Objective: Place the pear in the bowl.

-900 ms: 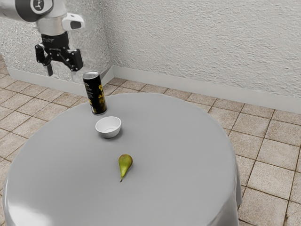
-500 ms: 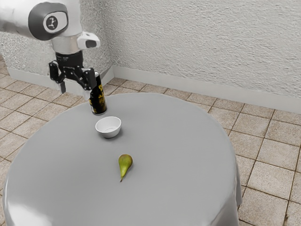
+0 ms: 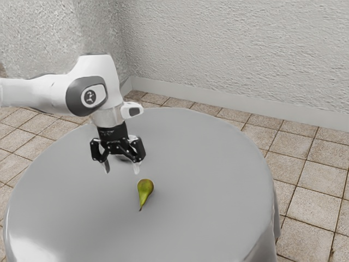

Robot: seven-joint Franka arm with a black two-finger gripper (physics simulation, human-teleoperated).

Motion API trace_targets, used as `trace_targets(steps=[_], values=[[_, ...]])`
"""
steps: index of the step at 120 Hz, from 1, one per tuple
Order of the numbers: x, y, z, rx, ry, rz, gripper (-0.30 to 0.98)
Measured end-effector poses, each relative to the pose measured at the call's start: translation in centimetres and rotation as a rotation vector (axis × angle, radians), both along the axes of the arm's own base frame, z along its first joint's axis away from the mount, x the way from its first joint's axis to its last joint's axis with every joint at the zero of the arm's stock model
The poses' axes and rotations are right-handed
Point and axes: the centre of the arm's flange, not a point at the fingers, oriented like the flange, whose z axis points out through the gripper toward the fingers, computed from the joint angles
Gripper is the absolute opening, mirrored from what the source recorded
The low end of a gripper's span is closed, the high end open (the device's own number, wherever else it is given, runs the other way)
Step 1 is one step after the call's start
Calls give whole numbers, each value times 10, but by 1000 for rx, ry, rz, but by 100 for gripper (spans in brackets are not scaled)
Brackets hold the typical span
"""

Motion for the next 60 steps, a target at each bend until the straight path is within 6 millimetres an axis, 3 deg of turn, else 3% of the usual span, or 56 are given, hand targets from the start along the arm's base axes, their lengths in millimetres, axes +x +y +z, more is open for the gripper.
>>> trace_targets(steps=[47,60], values=[[19,-23,-83,29,84,62,69],[22,-23,-94,36,84,76,69]])
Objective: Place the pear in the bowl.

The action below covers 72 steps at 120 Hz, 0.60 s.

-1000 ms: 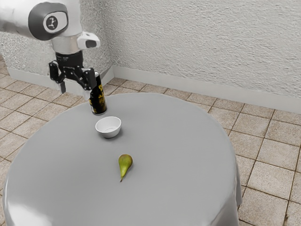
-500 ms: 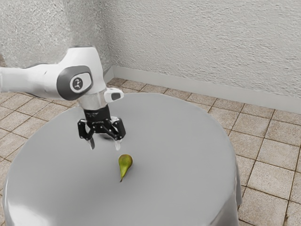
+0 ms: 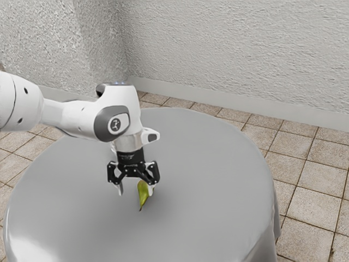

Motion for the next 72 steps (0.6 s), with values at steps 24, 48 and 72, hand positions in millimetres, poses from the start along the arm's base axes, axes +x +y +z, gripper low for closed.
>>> trace_targets(steps=[24,48,72], values=[[30,4,-20,21,-9,7,69],[45,14,-40,41,3,0,69],[58,20,-48,43,-3,-6,69]])
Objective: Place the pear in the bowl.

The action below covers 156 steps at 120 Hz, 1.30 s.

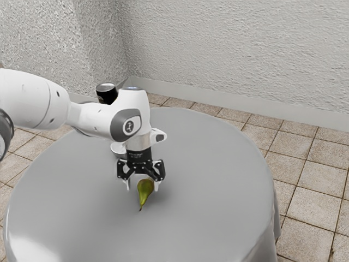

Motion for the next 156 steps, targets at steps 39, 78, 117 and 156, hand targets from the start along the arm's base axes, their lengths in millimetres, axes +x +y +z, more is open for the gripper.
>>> trace_targets(steps=[39,78,117,156], values=[[16,10,-11,-6,-5,-25,69],[22,14,-23,-12,3,-47,69],[28,19,-31,-17,5,-64,69],[28,20,-35,-23,10,-79,66]])
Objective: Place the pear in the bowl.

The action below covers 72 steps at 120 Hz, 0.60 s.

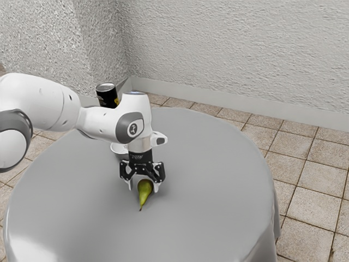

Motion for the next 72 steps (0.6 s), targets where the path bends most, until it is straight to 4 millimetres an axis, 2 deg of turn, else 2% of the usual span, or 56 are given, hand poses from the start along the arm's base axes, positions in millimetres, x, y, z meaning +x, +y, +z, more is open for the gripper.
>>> trace_targets(steps=[35,72], values=[[3,-1,6,-6,-15,-29,44],[4,-1,7,-9,-19,-46,35]])
